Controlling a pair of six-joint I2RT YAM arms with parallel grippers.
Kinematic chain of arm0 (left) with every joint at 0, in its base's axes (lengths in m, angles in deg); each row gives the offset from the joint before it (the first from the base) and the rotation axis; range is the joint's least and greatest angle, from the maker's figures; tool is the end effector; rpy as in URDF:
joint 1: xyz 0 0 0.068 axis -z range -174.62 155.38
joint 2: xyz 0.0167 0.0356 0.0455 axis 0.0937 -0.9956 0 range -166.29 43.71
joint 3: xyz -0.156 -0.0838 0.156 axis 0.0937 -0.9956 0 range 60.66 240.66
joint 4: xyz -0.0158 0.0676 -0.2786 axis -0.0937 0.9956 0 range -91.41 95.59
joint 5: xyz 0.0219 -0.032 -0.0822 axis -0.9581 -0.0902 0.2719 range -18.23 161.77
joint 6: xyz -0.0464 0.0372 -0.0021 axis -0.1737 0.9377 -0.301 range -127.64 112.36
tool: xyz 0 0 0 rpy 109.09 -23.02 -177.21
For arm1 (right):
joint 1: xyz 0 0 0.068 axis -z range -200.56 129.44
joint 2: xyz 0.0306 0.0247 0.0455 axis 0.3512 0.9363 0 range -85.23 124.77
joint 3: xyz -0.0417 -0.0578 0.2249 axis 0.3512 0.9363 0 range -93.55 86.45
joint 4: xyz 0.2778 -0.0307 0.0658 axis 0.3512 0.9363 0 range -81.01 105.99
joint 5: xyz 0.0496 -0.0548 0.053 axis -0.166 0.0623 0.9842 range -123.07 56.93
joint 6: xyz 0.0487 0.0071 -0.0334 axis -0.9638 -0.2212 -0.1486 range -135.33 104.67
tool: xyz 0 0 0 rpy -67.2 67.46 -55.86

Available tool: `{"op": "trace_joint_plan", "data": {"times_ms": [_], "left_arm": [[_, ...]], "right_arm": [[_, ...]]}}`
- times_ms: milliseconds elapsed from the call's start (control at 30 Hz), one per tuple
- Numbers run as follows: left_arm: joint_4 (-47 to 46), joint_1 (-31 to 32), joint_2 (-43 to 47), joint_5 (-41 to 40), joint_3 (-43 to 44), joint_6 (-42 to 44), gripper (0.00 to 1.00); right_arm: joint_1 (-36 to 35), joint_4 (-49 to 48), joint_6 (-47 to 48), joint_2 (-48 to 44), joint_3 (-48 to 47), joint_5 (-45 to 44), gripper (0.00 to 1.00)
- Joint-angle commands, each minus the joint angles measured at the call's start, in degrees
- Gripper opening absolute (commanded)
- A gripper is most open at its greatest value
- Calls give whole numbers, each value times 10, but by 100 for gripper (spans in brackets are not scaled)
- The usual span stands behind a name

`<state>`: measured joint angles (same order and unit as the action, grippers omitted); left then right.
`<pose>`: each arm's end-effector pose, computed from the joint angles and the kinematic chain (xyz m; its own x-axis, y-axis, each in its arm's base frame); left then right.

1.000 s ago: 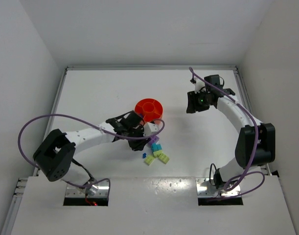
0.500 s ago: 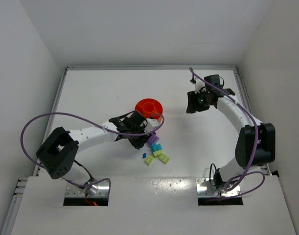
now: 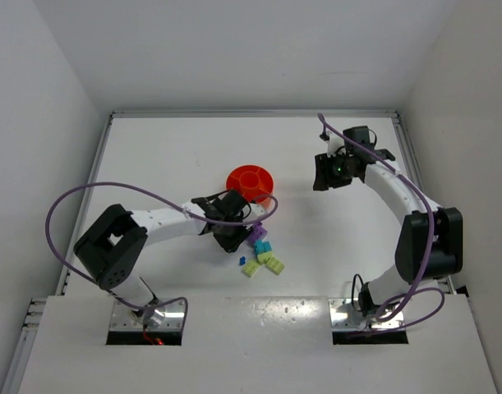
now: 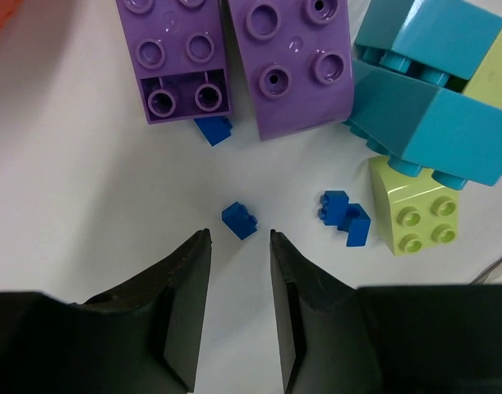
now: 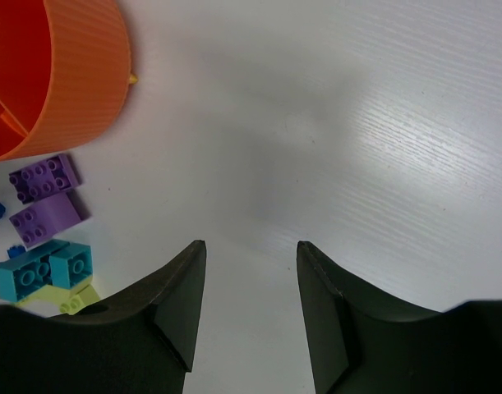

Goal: Sort the legos into containers by color

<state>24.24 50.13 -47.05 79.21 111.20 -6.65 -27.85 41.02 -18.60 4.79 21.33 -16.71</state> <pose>0.2214 -0.2275 0.1023 -0.6353 0.6540 -0.4108 0.7468 0.6557 -0.1111 0.3510 0.0573 0.1819 -0.8455 -0.0529 -0.5313 -0.2262 0.9368 0.2667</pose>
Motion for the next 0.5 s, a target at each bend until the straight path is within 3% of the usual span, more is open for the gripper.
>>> {"op": "trace_joint_plan", "data": {"times_ms": [0,467], "left_arm": [[16,6,-6,-6,27,-3,41],[21,6,-40,5,38,-3,42]], "right_arm": [[2,-10,-6,-24,2,0,49],[2,-10,-6,-24,2,0,49]]}}
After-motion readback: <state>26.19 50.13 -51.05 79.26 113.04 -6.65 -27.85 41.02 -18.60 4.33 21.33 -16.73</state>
